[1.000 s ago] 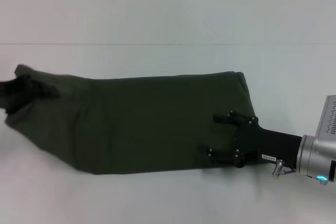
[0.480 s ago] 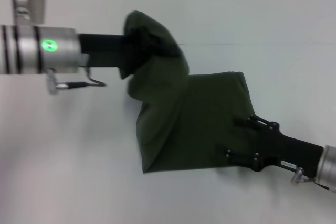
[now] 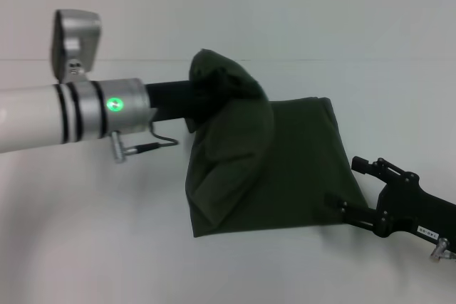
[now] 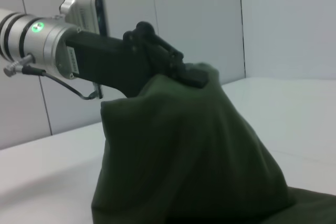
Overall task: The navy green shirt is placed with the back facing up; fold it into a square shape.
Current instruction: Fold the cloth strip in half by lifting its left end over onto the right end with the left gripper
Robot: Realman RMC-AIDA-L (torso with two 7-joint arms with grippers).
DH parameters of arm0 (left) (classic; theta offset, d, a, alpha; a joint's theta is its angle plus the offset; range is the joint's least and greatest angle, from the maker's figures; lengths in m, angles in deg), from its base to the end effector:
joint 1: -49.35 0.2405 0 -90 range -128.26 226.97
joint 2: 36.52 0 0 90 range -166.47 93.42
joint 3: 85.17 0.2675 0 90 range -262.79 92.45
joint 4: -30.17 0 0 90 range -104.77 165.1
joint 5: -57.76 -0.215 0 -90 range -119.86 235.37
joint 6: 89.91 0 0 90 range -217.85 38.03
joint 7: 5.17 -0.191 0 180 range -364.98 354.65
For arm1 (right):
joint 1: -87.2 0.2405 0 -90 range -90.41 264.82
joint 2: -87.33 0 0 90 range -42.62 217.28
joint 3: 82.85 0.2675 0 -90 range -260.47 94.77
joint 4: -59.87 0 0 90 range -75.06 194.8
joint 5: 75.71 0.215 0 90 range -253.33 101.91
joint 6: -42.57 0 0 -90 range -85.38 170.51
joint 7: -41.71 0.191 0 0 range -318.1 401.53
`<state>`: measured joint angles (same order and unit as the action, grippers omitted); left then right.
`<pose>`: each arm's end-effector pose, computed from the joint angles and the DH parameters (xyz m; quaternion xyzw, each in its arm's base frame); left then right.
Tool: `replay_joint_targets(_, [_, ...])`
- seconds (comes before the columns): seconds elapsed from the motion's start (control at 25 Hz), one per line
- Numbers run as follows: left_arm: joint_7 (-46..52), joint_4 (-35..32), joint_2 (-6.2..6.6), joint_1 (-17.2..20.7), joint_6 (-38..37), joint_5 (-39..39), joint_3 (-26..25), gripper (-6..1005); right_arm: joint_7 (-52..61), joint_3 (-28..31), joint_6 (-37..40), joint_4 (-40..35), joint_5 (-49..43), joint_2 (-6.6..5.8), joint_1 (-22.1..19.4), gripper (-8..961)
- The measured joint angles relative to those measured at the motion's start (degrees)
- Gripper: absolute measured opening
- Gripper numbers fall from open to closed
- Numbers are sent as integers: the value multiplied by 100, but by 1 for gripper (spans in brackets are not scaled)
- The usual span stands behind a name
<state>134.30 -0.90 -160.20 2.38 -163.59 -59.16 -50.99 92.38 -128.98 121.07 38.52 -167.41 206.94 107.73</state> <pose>-0.1667 0.4324 -0.0891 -0.7144 -0.6298 -0.3043 0.0171 0.3094 0.3213 -0.0740 -0.8945 0.2038 0.2873 0.2751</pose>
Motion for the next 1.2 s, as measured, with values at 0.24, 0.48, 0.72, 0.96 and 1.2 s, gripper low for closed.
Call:
replay_joint_targets(0.24, [176,-528,333,654,-434,399,-29,80,6,26,20,-1,-1,-8,19,925])
replay_joint_targets(0.48, [207,-621,926,1464,-778,955,-256,81,36,33,25,-15,1,-8,72,925])
replay_joint_targets(0.72, [111,-597,1090,1854,-696,976,-464,81,45,35,31,-50,4,8,137,925])
replay_joint_targets(0.96, [50,-558,1040,1773,-600,882,-373,81,48,16,33,-53,-14,10,186,925])
replay_joint_targets(1.2, [25,-405,945,1478,-581,872,-240,81,48,-4,34,-19,-29,10,166,925])
